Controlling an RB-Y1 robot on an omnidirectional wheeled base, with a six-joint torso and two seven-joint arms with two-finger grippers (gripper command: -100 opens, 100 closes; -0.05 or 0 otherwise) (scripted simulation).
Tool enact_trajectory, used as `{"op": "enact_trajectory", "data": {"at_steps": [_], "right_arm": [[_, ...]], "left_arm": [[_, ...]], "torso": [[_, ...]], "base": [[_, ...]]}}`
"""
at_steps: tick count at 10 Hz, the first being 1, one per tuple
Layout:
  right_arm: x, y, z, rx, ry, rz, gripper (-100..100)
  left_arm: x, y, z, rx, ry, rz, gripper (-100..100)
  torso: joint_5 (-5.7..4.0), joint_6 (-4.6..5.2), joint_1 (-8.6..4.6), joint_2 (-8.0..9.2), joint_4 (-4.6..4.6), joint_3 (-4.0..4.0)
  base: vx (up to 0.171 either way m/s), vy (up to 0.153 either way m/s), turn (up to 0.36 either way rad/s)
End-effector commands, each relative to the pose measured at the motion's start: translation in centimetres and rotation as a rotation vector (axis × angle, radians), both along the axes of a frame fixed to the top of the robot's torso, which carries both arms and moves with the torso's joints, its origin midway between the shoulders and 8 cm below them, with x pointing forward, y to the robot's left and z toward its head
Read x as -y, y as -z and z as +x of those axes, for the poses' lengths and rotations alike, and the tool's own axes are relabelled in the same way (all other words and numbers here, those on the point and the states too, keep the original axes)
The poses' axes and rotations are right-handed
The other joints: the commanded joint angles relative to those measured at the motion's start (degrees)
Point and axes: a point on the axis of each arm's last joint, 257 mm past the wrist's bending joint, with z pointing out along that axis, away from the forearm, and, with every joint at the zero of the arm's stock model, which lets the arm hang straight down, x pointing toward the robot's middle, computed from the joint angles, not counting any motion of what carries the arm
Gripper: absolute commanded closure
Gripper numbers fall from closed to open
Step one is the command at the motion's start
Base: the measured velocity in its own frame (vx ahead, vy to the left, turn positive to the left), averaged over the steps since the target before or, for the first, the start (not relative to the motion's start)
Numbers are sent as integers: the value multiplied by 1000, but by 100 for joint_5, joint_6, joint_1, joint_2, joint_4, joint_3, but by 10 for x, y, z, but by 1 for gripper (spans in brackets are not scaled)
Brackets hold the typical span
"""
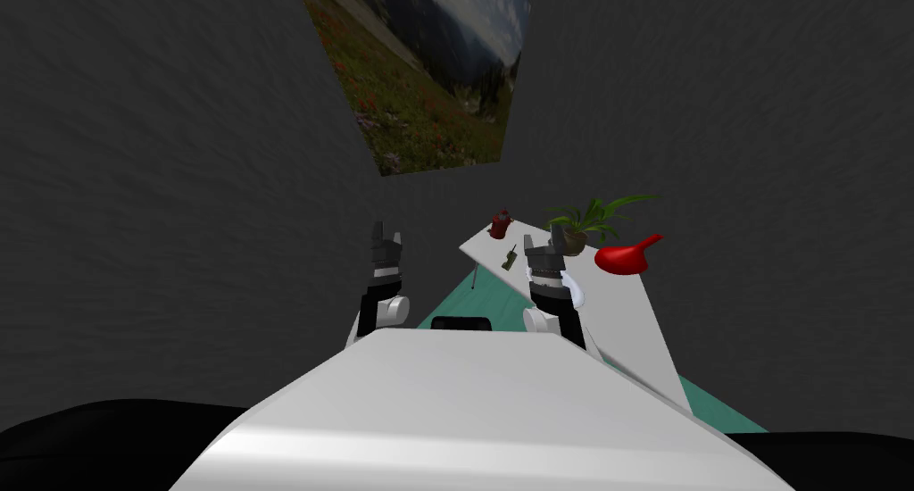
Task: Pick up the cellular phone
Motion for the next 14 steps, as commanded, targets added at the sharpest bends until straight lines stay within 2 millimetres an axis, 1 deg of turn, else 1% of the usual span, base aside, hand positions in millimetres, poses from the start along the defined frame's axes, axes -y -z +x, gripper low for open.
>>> {"op": "enact_trajectory", "data": {"at_steps": [1, 3, 6, 7, 8, 9, 11, 12, 13, 14], "right_arm": [[-8, 9, 3, -25, -28, -39, -100], [-18, 21, 8, -59, -63, -86, -100], [-35, 50, 14, -128, -126, -170, -100], [-36, 51, 14, -131, -133, -184, -100], [-42, 62, 16, -157, -155, -217, -100], [-42, 63, 15, -159, -159, -224, -100], [-53, 88, 17, -215, -205, -293, -100], [-54, 90, 16, -219, -212, -310, -100], [-58, 104, 16, -248, -235, -347, -100], [-59, 105, 16, -250, -239, -356, -100]], "left_arm": [[0, 0, 0, 0, 0, 0, 0], [0, 0, 0, 0, 0, 0, 0], [0, 0, 0, 0, 0, 0, 0], [0, 0, 0, 0, 0, 0, 0], [0, 0, 0, 0, 0, 0, 0], [0, 0, 0, 0, 0, 0, 0], [0, 0, 0, 0, 0, 0, 0], [0, 0, 0, 0, 0, 0, 0], [0, 0, 0, 0, 0, 0, 0], [0, 0, 0, 0, 0, 0, 0]], "torso": [[0, 0, 0, 0, 0, 0], [-2, 0, -8, 10, 2, 5], [-3, 0, -13, 16, 3, 9], [-3, 0, -13, 19, 4, 11], [-3, 0, -11, 16, 4, 10], [-2, 0, -10, 14, 3, 8], [-2, 0, -9, 11, 2, 6], [-3, 0, -12, 18, 4, 10], [-3, 1, -11, 15, 4, 9], [-3, 0, -11, 16, 4, 9]], "base": [[-16, -7, 19], [-36, -18, 28], [-46, -27, 17], [-41, -22, 2], [-34, -18, 5], [-23, -16, 5], [-41, -22, 8], [-40, -22, 7], [-43, -24, 8], [-30, -21, 4]]}}
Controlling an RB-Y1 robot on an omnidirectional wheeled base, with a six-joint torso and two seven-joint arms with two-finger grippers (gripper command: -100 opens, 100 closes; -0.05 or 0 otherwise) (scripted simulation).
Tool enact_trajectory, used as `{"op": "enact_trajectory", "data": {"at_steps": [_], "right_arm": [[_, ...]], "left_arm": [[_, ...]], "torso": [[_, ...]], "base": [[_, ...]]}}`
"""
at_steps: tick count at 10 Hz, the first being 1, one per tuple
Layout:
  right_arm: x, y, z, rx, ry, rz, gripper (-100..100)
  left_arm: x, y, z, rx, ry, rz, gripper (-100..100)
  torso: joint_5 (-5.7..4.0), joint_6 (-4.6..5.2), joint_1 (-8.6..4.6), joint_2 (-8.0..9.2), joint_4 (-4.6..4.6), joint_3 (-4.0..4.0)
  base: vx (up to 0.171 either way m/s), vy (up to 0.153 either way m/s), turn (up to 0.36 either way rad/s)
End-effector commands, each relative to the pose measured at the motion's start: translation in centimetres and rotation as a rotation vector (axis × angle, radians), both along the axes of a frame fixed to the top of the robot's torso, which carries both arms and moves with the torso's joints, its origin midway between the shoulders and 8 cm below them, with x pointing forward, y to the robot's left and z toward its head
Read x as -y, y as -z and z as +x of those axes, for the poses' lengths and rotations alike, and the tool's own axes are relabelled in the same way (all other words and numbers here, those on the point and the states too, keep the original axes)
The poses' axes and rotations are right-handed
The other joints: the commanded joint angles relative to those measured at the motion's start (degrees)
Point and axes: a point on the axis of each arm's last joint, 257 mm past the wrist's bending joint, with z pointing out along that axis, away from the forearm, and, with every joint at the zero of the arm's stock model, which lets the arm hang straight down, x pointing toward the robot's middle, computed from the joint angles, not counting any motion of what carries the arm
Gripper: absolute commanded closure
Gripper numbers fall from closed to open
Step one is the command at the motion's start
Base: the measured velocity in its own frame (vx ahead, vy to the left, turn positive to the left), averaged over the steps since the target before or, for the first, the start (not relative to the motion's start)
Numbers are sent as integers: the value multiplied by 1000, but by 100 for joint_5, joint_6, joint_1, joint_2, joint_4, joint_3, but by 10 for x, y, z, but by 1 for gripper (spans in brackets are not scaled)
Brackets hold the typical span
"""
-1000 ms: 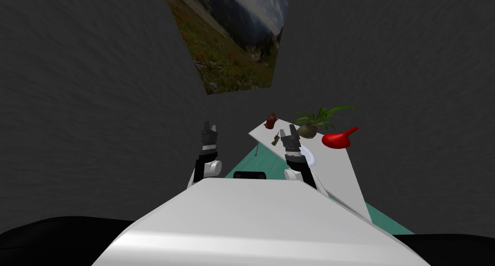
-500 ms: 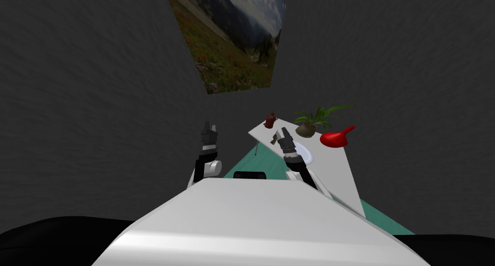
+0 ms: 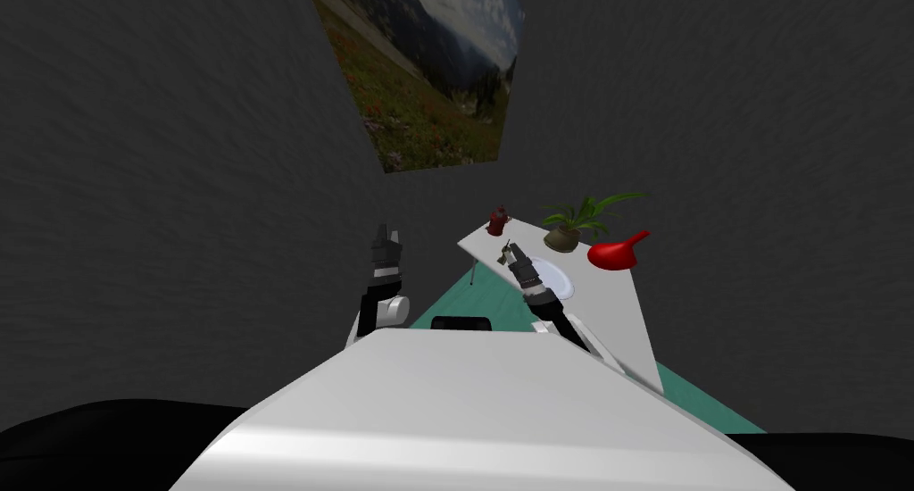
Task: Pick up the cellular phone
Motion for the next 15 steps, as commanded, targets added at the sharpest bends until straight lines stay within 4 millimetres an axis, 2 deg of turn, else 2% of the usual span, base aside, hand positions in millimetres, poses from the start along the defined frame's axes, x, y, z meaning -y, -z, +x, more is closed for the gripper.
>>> {"op": "enact_trajectory", "data": {"at_steps": [1, 2, 3, 4, 5, 6, 7, 8, 9, 10, 11, 12, 13, 14, 15], "right_arm": [[-4, 17, 0, -36, -28, -51, -100], [-4, 18, -1, -38, -32, -59, -100], [-7, 34, -2, -69, -55, -103, -100], [-7, 34, -3, -71, -59, -109, -100], [-8, 51, -5, -103, -81, -155, -100], [-7, 52, -6, -105, -84, -162, -100], [-7, 68, -8, -137, -104, -206, -100], [-6, 69, -9, -139, -109, -217, -100], [-4, 86, -12, -171, -127, -261, -100], [-3, 88, -13, -174, -133, -274, -100], [0, 104, -17, -206, -150, -318, -100], [2, 106, -18, -209, -156, -333, -100], [7, 122, -22, -241, -172, -379, -100], [9, 123, -23, -244, -177, -392, -100], [17, 140, -28, -277, -193, -441, -100]], "left_arm": [[0, 0, 0, 0, 0, 0, 0], [0, 0, 0, 0, 0, 0, 0], [0, 0, 0, 0, 0, 0, 0], [0, 0, 0, 0, 0, 0, 0], [0, 0, 0, 0, 0, 0, 0], [0, 0, 0, 0, 0, 0, 0], [0, 0, 0, 0, 0, 0, 0], [0, 0, 0, 0, 0, 0, 0], [0, 0, 0, 0, 0, 0, 0], [0, 0, 0, 0, 0, 0, 0], [0, 0, 0, 0, 0, 0, 0], [0, 0, 0, 0, 0, 0, 0], [0, 0, 0, 0, 0, 0, 0], [0, 0, 0, 0, 0, 0, 0], [0, 0, 0, 0, 0, 0, 0]], "torso": [[0, 0, 0, 0, 0, 0], [0, 0, -2, -1, -1, -1], [0, 0, 0, -4, -1, -2], [0, 0, -1, -2, -1, -2], [0, 0, -1, -1, 0, -1], [0, -1, -1, 0, 0, -1], [0, 0, 1, -2, 0, -1], [0, -1, 0, -2, -1, -1], [0, 0, 2, -2, -1, -1], [1, -1, 3, -3, -1, -2], [1, 1, 4, -3, -1, -2], [1, -1, 3, -1, -1, -1], [0, 1, 3, -4, -1, -2], [1, -1, 3, -7, -1, -4], [1, 0, 3, -9, -2, -5]], "base": [[-29, -25, 11], [-20, -21, 9], [-29, -23, 15], [-31, -23, 11], [-37, -23, 24], [-29, -18, 19], [-31, -19, 42], [-27, -15, 23], [-28, -12, 47], [-27, -12, 29], [-32, -13, 71], [-21, -13, 30], [-17, -13, 73], [-14, -12, 44], [-18, -9, 92]]}}
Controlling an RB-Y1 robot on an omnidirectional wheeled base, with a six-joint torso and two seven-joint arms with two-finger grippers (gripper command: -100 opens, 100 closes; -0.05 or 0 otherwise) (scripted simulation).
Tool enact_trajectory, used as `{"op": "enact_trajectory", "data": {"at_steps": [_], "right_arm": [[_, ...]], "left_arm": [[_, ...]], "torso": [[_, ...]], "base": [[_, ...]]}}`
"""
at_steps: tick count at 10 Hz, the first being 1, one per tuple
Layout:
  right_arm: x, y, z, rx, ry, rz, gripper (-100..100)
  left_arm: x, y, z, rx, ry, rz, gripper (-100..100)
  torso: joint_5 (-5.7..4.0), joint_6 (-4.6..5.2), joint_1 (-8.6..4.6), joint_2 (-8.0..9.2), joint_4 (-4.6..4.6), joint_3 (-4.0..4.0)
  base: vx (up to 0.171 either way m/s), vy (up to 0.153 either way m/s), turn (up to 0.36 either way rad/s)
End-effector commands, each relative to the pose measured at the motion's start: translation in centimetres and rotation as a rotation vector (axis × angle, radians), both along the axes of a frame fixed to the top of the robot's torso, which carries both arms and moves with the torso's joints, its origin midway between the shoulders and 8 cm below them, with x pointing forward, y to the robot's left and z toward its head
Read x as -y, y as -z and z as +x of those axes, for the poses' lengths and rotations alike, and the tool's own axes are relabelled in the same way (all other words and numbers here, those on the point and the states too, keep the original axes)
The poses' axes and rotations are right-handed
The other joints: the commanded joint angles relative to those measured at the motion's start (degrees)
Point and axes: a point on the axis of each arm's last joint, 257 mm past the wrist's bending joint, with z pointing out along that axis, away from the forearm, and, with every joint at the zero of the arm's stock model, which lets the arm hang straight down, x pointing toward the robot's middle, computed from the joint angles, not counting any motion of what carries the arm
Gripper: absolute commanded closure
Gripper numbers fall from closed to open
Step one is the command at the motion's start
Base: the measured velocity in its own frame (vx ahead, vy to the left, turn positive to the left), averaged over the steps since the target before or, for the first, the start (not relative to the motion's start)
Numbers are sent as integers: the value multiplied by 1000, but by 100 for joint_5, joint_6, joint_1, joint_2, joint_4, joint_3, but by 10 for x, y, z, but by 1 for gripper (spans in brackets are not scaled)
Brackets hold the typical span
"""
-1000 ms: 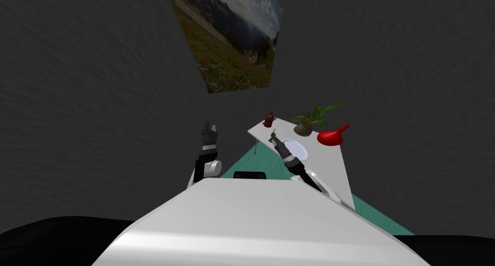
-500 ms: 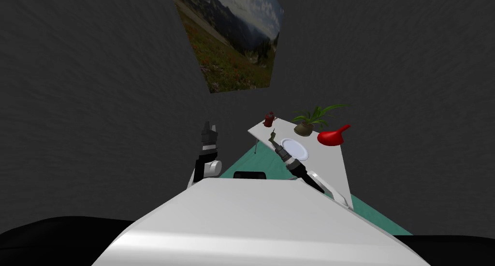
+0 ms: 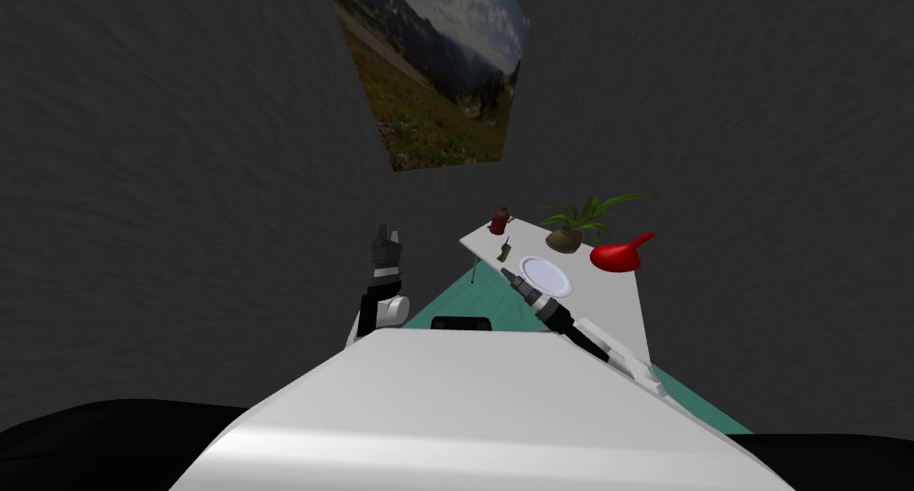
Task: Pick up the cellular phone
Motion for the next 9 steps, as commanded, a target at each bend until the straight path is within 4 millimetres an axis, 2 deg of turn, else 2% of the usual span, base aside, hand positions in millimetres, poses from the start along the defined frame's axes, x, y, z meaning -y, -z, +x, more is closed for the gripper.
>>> {"op": "enact_trajectory", "data": {"at_steps": [1, 2, 3, 4, 5, 6, 7, 8, 9], "right_arm": [[5, 8, -1, -17, -14, -37, -100], [15, 24, -6, -47, -27, -86, -100], [17, 25, -7, -49, -33, -98, -100], [28, 40, -12, -79, -46, -148, -100], [30, 40, -13, -81, -50, -158, -100], [42, 54, -18, -110, -61, -207, -100], [45, 54, -19, -112, -67, -219, -100], [59, 66, -24, -140, -77, -270, -100], [62, 66, -24, -141, -82, -281, -100]], "left_arm": [[0, 0, 0, 0, 0, 0, 0], [0, 0, 0, 0, 0, 0, 0], [0, 0, 0, 0, 0, 0, 0], [0, 0, 0, 0, 0, 0, 0], [0, 0, 0, 0, 0, 0, 0], [0, 0, 0, 0, 0, 0, 0], [0, 0, 0, 0, 0, 0, 0], [0, 0, 0, 0, 0, 0, 0], [0, 0, 0, 0, 0, 0, 0]], "torso": [[0, 0, 0, 0, 0, 0], [0, 1, 1, -1, 0, 0], [1, -1, 2, -1, 0, 0], [0, 1, 2, -2, 0, -1], [0, -1, 2, -3, 0, -2], [1, 2, 3, -4, 0, -2], [1, -1, 4, -5, -1, -3], [1, 2, 5, -5, -1, -3], [1, -2, 6, -7, -1, -4]], "base": [[-16, -7, 45], [-17, -6, 97], [-12, -7, 61], [-11, -3, 122], [-9, -4, 54], [-9, 2, 115], [-6, 0, 64], [-4, 5, 157], [-1, 2, 78]]}}
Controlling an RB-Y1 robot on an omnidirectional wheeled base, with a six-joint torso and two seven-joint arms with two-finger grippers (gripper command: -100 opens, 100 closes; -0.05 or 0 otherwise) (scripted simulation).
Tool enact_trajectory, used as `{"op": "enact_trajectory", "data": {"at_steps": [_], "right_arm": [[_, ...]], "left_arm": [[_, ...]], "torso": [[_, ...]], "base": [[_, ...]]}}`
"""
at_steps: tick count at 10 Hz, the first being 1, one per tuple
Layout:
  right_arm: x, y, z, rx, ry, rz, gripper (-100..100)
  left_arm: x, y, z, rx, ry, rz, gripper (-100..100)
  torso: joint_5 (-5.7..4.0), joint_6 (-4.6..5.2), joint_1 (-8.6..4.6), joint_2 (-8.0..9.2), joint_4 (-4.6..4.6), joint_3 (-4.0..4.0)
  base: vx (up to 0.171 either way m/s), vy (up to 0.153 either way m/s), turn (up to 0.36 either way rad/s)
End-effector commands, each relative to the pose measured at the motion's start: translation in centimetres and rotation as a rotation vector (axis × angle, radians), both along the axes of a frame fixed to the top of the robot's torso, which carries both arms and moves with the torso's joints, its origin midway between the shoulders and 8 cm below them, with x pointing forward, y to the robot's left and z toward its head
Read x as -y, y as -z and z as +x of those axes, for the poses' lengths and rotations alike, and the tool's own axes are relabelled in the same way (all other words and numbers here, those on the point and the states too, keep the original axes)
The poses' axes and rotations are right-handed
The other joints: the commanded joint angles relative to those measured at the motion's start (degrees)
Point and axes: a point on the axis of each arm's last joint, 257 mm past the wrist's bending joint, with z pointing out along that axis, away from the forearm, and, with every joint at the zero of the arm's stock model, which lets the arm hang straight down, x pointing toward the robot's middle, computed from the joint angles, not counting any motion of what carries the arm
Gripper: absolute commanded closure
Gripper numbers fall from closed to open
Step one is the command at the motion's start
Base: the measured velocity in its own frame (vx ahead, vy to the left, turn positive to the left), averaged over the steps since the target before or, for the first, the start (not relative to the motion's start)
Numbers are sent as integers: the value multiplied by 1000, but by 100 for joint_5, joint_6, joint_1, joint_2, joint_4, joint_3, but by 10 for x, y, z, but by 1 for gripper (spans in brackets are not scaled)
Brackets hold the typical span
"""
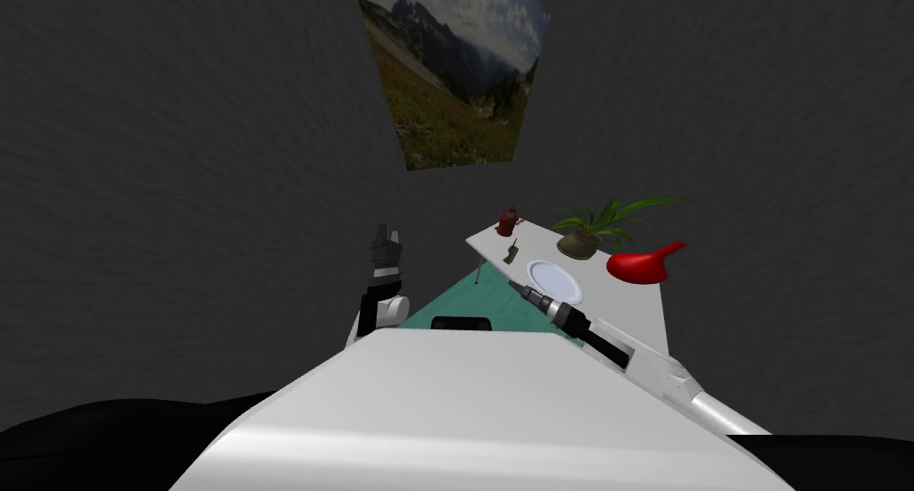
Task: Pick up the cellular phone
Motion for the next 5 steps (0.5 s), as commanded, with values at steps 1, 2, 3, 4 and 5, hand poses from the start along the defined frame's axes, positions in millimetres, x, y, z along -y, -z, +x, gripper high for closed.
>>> {"op": "enact_trajectory", "data": {"at_steps": [1, 2, 3, 4, 5], "right_arm": [[19, 12, -7, -31, -14, -63, -100], [21, 12, -7, -33, -19, -73, -100], [38, 21, -12, -58, -26, -123, -100], [41, 21, -12, -60, -31, -134, -100], [59, 29, -17, -85, -39, -186, -100]], "left_arm": [[0, 0, 0, 0, 0, 0, 0], [0, 0, 0, 0, 0, 0, 0], [0, 0, 0, 0, 0, 0, 0], [0, 0, 0, 0, 0, 0, 0], [0, 0, 0, 0, 0, 0, 0]], "torso": [[0, 0, 0, 0, 0, 0], [0, -3, 1, -1, 0, -1], [0, -1, 1, -2, 0, -1], [0, -3, 3, -3, -1, -2], [0, 0, 2, -3, -1, -2]], "base": [[0, 6, 125], [1, 4, 86], [5, 10, 170], [5, 4, 85], [6, 10, 128]]}}
